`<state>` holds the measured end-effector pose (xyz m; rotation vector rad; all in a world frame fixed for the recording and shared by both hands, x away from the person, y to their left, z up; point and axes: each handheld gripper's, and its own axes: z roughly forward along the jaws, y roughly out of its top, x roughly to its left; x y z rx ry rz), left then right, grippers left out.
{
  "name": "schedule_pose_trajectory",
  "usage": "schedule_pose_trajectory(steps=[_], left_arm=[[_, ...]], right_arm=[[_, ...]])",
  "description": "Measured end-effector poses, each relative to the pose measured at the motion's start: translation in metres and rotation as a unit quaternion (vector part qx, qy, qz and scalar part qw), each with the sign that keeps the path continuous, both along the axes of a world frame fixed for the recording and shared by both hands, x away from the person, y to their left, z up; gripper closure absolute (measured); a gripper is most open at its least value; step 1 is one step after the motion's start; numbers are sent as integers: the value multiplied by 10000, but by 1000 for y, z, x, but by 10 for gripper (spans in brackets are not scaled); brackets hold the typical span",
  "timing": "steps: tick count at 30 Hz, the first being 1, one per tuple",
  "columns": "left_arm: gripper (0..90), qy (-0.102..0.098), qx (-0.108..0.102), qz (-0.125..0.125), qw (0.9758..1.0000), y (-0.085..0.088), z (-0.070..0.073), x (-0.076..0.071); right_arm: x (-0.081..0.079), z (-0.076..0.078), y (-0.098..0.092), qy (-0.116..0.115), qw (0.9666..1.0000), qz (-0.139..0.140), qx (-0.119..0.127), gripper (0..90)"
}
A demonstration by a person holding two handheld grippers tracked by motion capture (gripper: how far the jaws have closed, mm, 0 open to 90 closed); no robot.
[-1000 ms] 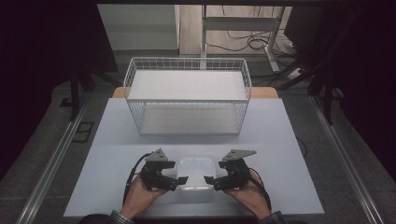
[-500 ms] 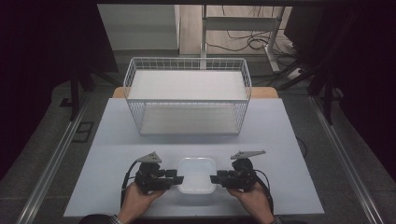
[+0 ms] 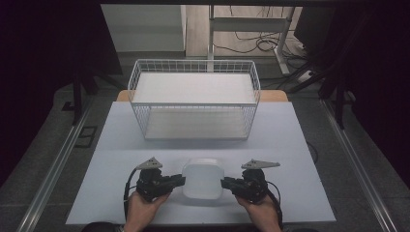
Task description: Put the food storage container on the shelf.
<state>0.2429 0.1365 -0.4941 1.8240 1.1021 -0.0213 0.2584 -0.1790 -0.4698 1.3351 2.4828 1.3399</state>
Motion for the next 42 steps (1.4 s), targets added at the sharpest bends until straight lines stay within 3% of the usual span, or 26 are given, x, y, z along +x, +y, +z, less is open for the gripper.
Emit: schedule_pose_trajectory(steps=[14, 25, 42], left_arm=[[789, -195, 123, 36, 9997, 2, 11, 5], [789, -299, 45, 111, 9995, 8, 27, 17], [790, -787, 93, 328, 9963, 14, 77, 40]], right_arm=[[5, 12, 3, -421, 9991, 56, 5, 788], [20, 40, 11, -875, 9961, 128, 66, 792], [49, 78, 17, -1205, 9923, 101, 251, 792]])
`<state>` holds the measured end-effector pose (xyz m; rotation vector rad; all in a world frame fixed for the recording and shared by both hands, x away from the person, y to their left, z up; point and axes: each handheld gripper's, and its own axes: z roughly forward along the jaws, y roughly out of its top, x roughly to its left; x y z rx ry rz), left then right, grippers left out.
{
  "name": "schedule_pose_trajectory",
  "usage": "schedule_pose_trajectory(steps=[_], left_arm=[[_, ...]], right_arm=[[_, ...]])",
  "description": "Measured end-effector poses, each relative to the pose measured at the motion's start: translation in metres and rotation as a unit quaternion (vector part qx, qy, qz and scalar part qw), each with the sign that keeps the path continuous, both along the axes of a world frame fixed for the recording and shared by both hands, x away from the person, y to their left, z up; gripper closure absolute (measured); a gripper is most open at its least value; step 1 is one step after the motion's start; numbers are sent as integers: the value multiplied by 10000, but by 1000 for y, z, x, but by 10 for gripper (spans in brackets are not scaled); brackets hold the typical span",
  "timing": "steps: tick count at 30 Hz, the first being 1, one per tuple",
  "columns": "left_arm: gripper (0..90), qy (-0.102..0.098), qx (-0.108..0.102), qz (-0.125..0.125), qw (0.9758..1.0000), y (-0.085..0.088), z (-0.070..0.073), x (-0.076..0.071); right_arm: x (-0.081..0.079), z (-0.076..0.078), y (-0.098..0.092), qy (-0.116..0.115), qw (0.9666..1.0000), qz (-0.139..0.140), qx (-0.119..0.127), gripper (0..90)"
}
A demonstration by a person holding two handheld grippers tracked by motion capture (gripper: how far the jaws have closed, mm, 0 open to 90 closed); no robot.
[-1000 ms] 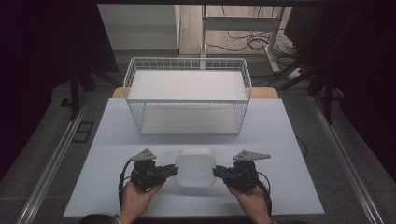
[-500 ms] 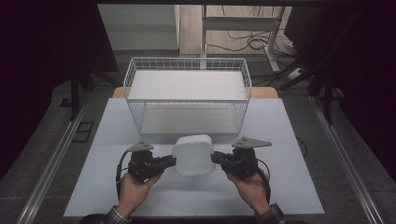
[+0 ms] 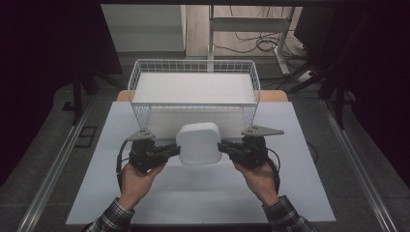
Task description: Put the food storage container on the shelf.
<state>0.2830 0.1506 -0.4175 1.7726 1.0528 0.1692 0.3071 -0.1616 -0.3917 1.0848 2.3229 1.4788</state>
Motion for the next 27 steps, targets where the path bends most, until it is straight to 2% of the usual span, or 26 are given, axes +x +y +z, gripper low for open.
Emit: schedule_pose_trajectory(steps=[13, 16, 17, 18, 19, 20, 27], left_arm=[[792, -276, 48, 83, 9996, 4, 35, 16], [791, -356, 65, 122, 9993, 6, 48, 22], [792, -356, 65, 122, 9993, 6, 48, 22], [792, -392, 63, 128, 9991, 7, 55, 25], [791, -392, 63, 128, 9991, 7, 55, 25], [792, -428, 68, 138, 9990, 8, 62, 28], [793, -526, 33, 152, 9985, 11, 79, 39]], right_arm=[[18, 29, 5, -215, 9996, -74, 137, 791], [24, 41, 8, -296, 9994, -89, 157, 790], [24, 41, 8, -296, 9994, -89, 157, 790], [28, 47, 9, -321, 9993, -96, 187, 789], [28, 47, 9, -321, 9993, -96, 187, 789], [31, 53, 10, -348, 9991, -104, 217, 789], [43, 69, 14, -428, 9986, -136, 280, 787]])
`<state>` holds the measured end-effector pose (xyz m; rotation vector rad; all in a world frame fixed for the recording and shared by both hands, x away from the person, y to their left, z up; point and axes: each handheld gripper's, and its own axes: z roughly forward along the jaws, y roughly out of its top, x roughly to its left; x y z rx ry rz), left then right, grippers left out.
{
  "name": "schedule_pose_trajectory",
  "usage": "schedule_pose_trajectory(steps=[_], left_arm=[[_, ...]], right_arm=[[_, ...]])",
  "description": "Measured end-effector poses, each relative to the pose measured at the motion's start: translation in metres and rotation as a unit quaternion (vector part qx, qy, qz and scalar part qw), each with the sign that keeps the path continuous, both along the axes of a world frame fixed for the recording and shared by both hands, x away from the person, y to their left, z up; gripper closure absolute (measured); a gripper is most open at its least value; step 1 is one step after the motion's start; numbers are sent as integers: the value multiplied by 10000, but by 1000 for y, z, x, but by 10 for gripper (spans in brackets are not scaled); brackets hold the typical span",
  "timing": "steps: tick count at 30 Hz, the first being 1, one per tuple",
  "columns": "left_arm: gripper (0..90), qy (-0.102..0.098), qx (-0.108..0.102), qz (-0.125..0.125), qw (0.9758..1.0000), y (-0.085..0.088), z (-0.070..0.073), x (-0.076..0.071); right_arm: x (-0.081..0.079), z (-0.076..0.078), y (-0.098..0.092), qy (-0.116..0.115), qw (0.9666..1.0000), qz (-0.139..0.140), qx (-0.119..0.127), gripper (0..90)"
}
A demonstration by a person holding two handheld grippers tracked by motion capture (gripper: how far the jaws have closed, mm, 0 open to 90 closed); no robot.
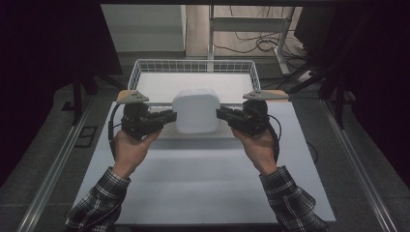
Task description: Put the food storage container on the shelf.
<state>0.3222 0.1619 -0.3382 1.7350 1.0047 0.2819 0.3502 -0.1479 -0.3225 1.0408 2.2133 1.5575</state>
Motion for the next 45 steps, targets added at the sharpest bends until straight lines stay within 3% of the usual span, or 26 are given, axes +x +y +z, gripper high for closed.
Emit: schedule_pose_trajectory(steps=[13, 21, 33, 36, 45], left_arm=[[795, -67, -20, 39, 10000, 2, 27, 26], [796, 44, 23, 98, 9999, 2, 41, 53], [787, 332, -62, 116, 9994, 5, 31, 81], [773, 329, -223, 133, 9991, 6, 29, 85], [671, 382, -189, 228, 9988, 2, 29, 98]], right_arm=[[26, 22, 4, -64, 9998, -153, 103, 781], [54, 31, 9, 60, 9993, -342, 132, 772], [81, 24, 14, 414, 9980, -473, 114, 761], [86, 23, 15, 472, 9976, -485, 169, 753], [99, 24, 18, 612, 9963, -528, 282, 687]])
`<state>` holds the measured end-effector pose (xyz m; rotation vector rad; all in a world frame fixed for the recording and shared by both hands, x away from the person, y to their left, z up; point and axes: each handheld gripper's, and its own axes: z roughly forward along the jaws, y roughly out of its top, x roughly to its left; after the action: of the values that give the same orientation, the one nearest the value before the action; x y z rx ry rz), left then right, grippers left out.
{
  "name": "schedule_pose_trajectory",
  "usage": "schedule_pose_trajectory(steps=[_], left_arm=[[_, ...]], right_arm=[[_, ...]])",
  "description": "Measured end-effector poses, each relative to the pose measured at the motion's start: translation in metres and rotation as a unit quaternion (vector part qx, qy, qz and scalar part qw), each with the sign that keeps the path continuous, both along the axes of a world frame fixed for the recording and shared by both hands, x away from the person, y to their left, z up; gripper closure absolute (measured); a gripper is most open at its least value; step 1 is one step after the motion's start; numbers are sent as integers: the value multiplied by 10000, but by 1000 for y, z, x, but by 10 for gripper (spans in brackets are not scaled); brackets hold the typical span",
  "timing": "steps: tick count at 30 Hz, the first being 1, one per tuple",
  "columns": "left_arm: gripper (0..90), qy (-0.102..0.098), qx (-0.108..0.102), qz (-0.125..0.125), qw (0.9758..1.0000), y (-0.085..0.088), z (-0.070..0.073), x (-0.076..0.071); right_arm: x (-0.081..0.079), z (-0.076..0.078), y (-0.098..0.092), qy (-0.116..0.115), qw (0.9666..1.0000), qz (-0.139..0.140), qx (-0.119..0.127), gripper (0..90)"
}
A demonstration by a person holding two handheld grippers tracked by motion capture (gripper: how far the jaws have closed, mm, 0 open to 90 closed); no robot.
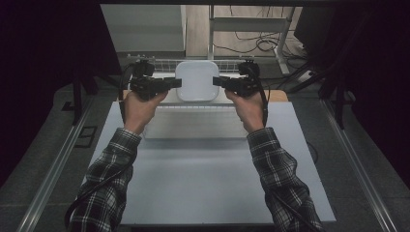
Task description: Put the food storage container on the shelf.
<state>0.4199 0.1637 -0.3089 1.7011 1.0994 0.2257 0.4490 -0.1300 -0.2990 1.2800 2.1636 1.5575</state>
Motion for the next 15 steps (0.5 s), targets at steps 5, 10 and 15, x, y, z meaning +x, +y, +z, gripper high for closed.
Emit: schedule_pose_trajectory(steps=[5, 10, 15], left_arm=[[672, 71, 68, 66, 9999, -2, -3, 6], [650, 123, -25, 47, 9999, 0, -6, 14], [522, 128, 40, 134, 9998, 0, -7, 22]], right_arm=[[6, 0, 3, 23, 10000, -49, -83, 670], [13, -1, 5, 80, 9999, -38, -109, 633], [17, -4, 12, 2, 9992, -134, -376, 627]])
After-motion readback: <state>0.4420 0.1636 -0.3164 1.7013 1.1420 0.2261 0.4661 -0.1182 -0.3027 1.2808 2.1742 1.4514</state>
